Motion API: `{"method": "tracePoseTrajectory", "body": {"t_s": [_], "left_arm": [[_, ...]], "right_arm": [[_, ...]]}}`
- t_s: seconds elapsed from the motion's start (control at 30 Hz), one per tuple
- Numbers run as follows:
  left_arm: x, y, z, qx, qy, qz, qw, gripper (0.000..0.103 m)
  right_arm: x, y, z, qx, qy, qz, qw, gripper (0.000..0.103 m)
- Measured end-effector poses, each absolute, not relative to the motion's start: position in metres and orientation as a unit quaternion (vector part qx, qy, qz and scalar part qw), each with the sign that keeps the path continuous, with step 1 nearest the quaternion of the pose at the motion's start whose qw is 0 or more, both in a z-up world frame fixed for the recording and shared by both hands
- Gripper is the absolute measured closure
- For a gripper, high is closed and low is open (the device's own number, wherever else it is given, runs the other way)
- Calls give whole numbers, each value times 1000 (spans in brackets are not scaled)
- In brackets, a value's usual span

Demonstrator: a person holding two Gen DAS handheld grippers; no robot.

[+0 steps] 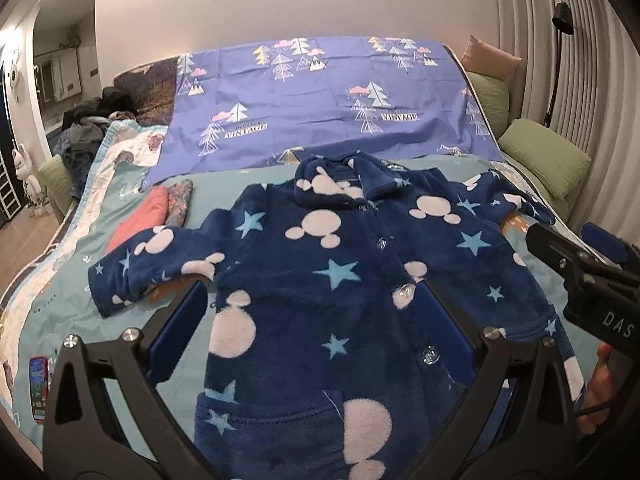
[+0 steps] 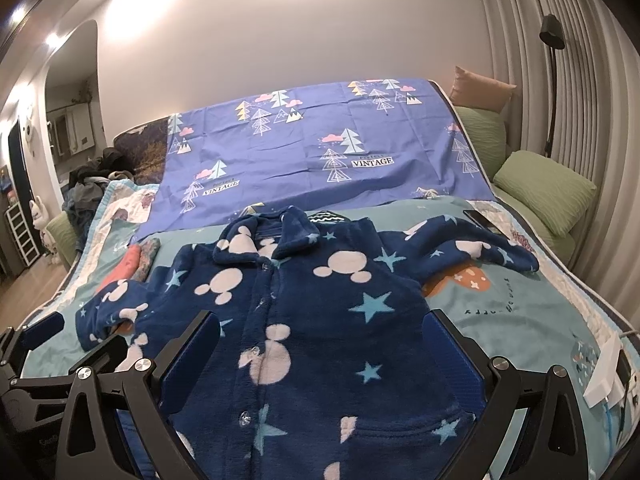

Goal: Fold small clothes

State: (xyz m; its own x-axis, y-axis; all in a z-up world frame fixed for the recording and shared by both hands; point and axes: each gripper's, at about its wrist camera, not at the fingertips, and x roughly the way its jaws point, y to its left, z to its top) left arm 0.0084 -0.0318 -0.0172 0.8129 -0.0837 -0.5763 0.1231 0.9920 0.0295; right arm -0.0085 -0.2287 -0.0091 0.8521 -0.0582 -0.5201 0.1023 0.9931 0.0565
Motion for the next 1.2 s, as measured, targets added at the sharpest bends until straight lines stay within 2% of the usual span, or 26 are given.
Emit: {"method": "tracePoseTrajectory", "body": {"t_s": [0.33,1.2], "left_arm": [[5,-33,-15,46,279,-46,958,1],[6,-39,-23,64,285,-52,955,1]], "right_arm": [[-8,-224,-8,37,270,-41,961,0],[-5,-223,-9,42,284,-44,957,0]]}}
